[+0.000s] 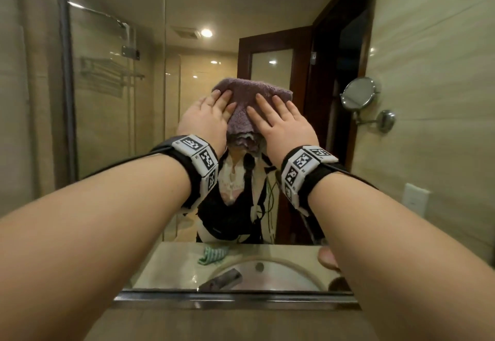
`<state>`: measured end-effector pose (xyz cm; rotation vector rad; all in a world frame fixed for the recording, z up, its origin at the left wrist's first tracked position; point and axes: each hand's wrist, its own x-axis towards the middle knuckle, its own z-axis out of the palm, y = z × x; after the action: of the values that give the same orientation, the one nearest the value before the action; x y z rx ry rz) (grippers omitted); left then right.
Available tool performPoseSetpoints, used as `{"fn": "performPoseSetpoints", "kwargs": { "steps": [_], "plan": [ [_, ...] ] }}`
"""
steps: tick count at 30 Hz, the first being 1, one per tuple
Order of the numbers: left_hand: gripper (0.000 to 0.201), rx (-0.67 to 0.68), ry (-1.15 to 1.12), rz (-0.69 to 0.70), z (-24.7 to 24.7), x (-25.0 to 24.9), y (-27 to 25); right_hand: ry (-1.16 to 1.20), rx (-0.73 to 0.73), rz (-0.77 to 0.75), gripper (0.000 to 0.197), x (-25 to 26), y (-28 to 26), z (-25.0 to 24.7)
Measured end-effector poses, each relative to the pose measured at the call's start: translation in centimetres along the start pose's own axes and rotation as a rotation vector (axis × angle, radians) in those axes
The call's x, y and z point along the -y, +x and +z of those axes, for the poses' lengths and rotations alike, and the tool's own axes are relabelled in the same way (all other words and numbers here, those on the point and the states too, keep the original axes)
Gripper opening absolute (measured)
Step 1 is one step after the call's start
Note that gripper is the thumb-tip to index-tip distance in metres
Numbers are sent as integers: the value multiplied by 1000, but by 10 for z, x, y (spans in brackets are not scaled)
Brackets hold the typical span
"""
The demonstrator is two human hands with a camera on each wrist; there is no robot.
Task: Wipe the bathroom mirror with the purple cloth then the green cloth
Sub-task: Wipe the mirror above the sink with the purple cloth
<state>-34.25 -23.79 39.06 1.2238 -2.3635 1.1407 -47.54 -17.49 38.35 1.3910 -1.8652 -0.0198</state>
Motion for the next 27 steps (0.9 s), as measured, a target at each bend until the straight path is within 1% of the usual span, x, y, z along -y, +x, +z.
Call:
{"fn": "performPoseSetpoints", "kwargs": {
  "steps": [7,10,12,13,15,17,19,21,24,27],
  "plan": [
    [67,-33,-88,47,-48,-62,27,38,-30,82,58,-78,-25,17],
    [63,-29,-128,26,-61,-79,35,81,-125,42,50,-98,-26,13],
    [63,-23,-127,13,-64,-80,37,197,-225,51,42,-97,-23,8],
    [65,-20,-120,13,-64,-80,37,274,-264,73,41,-96,-21,8],
    [69,-30,-120,20,-61,-77,37,360,-262,104,51,-91,-18,14],
    [74,-54,-140,26,-57,-73,36,311,-190,112,59,-87,-15,23],
    [75,-74,-147,20,-51,-70,38,244,-151,120,59,-85,-10,30],
    [75,-93,-147,-10,-45,-64,40,221,-152,110,59,-79,-4,27],
    [71,-98,-135,-81,-32,-44,40,219,-168,54,59,-60,11,16],
    [68,-54,-77,-129,-17,-12,33,223,-184,13,59,-28,33,1]
  ]
}}
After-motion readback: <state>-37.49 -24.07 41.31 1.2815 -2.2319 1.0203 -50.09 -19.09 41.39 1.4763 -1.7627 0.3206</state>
